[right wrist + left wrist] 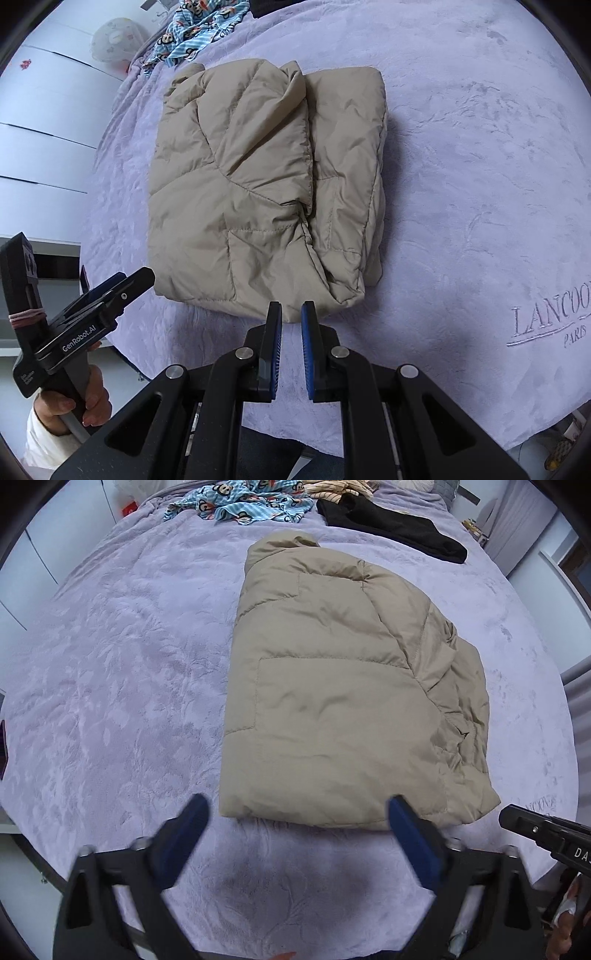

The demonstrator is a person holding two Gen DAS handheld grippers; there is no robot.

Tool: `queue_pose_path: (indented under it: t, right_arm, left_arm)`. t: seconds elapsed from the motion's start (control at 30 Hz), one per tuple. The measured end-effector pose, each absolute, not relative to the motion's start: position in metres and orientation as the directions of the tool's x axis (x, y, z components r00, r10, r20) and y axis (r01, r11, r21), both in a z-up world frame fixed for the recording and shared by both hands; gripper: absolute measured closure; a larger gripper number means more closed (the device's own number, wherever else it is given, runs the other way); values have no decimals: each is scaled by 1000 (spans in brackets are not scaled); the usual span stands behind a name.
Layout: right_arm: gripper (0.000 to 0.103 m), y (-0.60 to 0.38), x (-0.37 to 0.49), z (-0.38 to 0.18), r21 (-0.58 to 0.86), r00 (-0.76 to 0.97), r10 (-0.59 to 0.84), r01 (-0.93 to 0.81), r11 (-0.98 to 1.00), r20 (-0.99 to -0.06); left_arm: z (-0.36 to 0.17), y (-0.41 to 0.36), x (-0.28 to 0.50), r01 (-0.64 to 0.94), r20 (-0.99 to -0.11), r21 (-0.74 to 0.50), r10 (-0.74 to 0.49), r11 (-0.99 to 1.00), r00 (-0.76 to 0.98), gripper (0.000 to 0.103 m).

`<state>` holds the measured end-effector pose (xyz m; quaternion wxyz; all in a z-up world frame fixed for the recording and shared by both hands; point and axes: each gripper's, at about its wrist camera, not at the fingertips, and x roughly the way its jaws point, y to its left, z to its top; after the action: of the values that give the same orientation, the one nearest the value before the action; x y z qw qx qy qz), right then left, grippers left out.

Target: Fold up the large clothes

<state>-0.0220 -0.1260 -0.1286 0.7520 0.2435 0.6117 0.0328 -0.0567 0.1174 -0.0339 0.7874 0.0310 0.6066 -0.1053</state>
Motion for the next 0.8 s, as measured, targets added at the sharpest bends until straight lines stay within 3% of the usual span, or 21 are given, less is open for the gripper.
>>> queue_pose_path:
  t: [0.37, 0.57, 0.6, 0.63, 0.7, 0.8]
  right_arm:
    - [91, -127, -47, -121, 414, 252, 361, 203, 887, -898]
    - [90, -122, -47, -96, 346, 303, 280, 193, 918, -911]
    - [78, -121, -45, -91, 337, 317, 267, 192, 922, -910]
    - [50, -120, -43, -87, 332, 328, 258, 193, 923, -909]
    - [22, -116, -39, -77, 309, 365, 224, 193, 931, -904]
    - [22, -105, -32, -62, 274, 408, 174, 200, 941, -896]
  left_arm:
    - [-6, 127, -89, 163, -947, -39, -88, 986, 308, 0]
    - [10, 144, -79, 131, -941, -73, -112, 989, 318, 0]
    - [13, 148, -76, 132, -940, -67, -107, 989, 325, 0]
    - [17, 150, -74, 138, -937, -59, -103, 989, 335, 0]
    - [25, 155, -71, 159, -932, -56, -109, 986, 346, 0]
    - [39, 161, -67, 183, -922, -35, -102, 983, 374, 0]
